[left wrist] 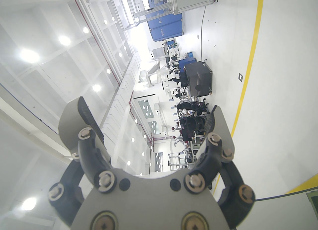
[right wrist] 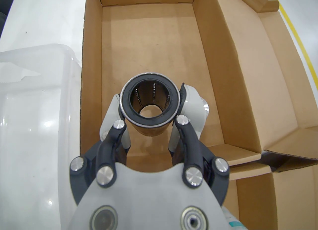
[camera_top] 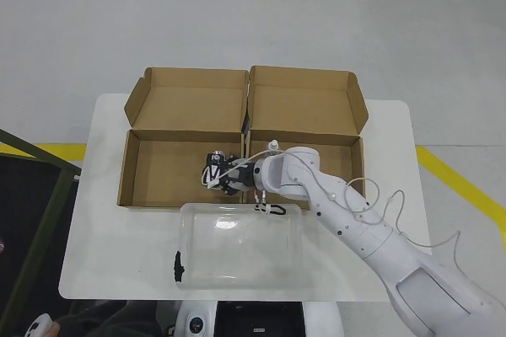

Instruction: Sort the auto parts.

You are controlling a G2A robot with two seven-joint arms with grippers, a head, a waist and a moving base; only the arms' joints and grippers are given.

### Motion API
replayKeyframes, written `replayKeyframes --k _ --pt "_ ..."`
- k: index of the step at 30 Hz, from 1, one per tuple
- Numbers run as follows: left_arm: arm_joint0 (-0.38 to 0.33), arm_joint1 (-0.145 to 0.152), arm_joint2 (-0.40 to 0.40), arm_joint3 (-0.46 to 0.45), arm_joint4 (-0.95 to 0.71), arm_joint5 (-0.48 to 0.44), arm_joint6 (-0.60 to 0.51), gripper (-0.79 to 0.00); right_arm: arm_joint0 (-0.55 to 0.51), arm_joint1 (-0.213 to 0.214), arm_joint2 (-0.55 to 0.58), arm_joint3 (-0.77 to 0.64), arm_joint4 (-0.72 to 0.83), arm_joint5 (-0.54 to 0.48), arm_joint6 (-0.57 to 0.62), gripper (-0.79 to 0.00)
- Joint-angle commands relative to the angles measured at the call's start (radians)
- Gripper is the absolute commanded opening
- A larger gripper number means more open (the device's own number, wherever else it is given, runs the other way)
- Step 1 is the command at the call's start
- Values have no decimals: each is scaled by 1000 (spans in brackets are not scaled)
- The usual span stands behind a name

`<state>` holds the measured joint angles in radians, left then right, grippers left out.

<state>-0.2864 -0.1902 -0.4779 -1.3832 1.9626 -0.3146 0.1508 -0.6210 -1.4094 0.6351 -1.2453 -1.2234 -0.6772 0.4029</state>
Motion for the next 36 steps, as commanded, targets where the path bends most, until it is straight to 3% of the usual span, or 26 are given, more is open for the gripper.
replayKeyframes --k 1,8,12,20,23,36 --pt "0 0 0 0 0 0 0 0 5 -5 -7 18 -4 2 0 -733" --pt "0 0 0 0 0 0 0 0 17 -24 -26 63 -12 9 3 -606" --pt "0 0 0 0 0 0 0 0 18 -29 -28 80 -19 9 2 -489" --pt "0 0 0 0 0 0 0 0 12 -32 -18 87 -31 -6 -1 -394" --pt "0 0 0 0 0 0 0 0 8 -29 -6 77 -38 -11 -7 -323" --pt "0 0 0 0 0 0 0 0 -66 6 96 -128 -17 -54 -31 -280"
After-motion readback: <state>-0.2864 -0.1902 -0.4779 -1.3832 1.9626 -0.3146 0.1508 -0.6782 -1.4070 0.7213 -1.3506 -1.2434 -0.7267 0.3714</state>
